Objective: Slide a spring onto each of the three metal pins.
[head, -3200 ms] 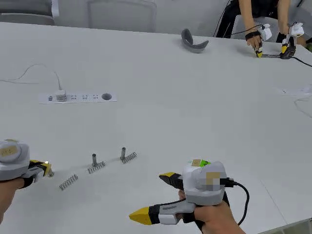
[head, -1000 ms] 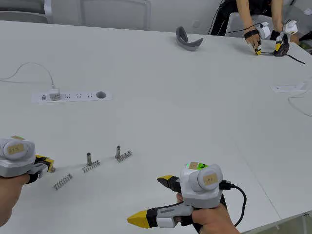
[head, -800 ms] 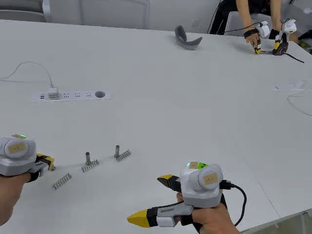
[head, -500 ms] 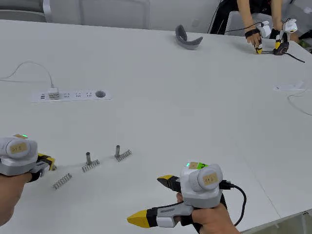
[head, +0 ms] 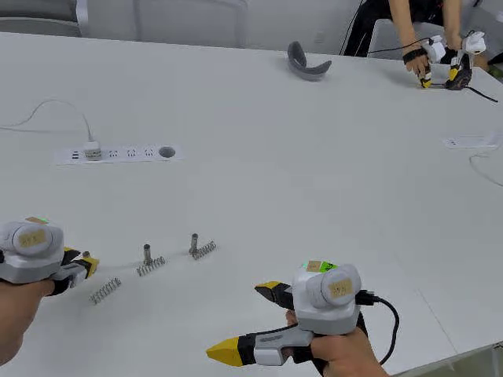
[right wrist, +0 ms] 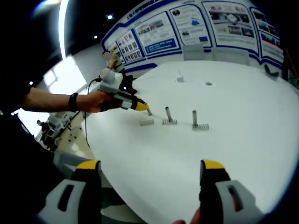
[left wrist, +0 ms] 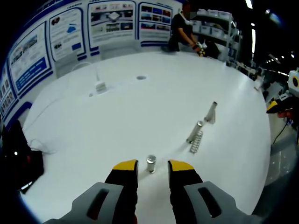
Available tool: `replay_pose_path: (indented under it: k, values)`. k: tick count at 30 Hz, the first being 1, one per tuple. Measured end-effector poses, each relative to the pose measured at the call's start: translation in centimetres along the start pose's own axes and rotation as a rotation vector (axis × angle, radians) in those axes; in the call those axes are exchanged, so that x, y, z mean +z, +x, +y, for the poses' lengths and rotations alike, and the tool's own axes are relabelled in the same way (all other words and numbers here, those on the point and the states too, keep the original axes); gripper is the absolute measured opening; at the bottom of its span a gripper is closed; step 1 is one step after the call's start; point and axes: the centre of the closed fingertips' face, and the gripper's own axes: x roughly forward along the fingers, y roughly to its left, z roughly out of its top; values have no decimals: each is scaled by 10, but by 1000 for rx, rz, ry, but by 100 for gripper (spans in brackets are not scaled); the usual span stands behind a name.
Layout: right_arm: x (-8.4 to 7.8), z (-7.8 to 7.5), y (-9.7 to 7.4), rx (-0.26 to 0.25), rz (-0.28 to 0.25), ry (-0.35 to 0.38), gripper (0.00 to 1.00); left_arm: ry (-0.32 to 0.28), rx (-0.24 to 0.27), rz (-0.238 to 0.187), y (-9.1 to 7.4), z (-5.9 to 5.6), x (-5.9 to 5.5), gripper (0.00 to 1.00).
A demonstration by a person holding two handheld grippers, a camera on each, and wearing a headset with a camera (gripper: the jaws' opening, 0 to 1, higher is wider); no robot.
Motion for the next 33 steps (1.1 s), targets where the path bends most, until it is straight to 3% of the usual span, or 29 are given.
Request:
replay_pose_path:
  k: [12,14,17,18,27,33]
  values:
    - [4,-5,0,-4,-5,0,89,-55,13,-12,-19,4,-10,36]
    - [5,-5,0,-5,-5,-1,89,-89,13,-28,-24,6,-11,38]
    - [6,-5,0,-2,-9,-2,89,-93,30,-44,-32,11,-14,40]
    - [7,-5,1,-1,-8,-4,89,-108,26,-67,-35,11,-13,42]
    - [12,-1,6,11,-9,-18,89,-106,37,-77,-55,20,-27,50]
    - [13,2,12,23,-4,-23,89,-125,19,-91,-66,17,-33,57]
